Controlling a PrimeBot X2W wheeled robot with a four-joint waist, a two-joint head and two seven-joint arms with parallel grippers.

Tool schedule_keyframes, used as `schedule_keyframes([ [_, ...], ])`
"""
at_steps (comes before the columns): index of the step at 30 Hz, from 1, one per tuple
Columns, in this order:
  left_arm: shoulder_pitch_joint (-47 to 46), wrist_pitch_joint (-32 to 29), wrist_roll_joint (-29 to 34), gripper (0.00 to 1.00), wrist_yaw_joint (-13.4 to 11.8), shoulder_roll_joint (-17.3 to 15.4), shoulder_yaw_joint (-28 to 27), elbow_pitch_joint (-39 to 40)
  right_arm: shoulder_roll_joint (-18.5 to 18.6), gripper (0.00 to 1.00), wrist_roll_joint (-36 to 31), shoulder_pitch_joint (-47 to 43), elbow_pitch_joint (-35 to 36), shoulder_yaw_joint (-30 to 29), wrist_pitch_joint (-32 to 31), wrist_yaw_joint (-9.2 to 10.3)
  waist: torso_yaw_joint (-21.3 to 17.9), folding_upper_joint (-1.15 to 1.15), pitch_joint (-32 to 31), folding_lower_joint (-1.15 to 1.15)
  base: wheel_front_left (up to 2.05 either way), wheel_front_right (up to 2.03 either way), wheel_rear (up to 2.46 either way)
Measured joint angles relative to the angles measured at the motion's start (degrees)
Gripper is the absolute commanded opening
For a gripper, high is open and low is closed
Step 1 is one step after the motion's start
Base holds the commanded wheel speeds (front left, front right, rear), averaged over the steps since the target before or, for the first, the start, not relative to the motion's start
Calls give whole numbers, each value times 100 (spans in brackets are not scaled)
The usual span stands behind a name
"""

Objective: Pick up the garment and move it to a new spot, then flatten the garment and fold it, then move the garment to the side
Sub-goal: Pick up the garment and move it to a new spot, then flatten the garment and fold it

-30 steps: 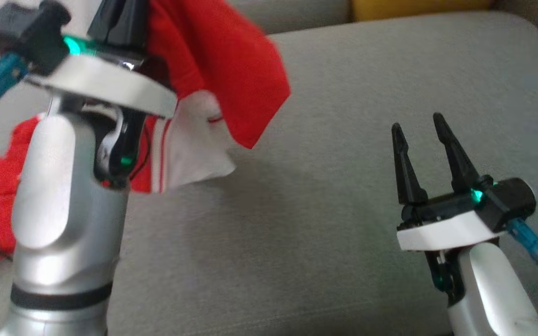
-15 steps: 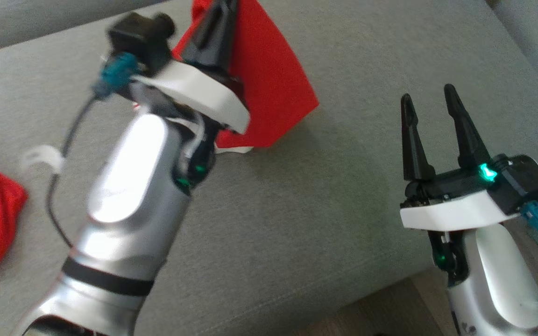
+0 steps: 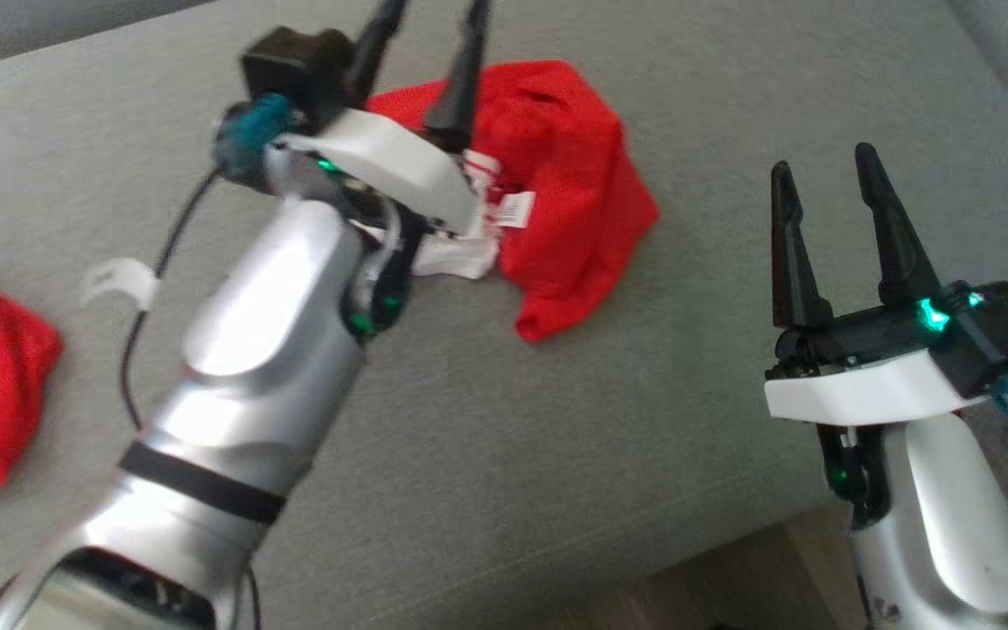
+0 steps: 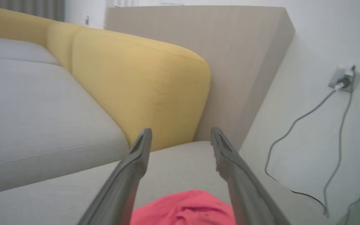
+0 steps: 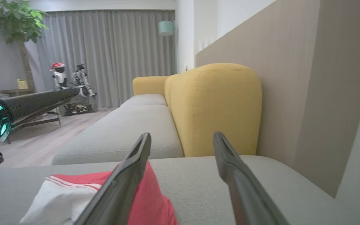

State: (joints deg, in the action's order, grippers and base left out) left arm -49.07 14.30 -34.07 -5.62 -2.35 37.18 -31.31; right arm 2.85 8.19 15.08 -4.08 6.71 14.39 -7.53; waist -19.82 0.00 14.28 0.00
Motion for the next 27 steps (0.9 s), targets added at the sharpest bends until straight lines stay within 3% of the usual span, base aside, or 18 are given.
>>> schedule_keyframes([
  [6, 449, 42, 232, 100, 14, -515, -665, 407, -1, 100, -408, -60, -49, 33, -1, 0, 642, 0, -193, 0, 0, 0, 0],
  [13, 2376, 41, 522, 100, 210, -899, -1132, 1179, -1, 100, -687, -342, -193, 43, -136, 0, 1516, 0, -500, 0, 0, 0, 0],
  [16, 3137, 41, 633, 100, 210, -882, -1427, 1657, -1, 100, -686, -488, -282, 54, -186, 0, 1819, 0, -647, 0, 0, 0, 0],
  [19, 3943, 41, 805, 100, 220, -653, -1770, 2186, -1, 100, -738, -529, -415, 83, -235, 0, 2095, 0, -798, 0, 0, 0, 0],
  [27, 4119, 41, 1163, 100, 543, -219, -2136, 2446, 1, 100, -1059, -431, -623, 291, -498, 0, 2379, 0, -703, 0, 0, 0, 0],
])
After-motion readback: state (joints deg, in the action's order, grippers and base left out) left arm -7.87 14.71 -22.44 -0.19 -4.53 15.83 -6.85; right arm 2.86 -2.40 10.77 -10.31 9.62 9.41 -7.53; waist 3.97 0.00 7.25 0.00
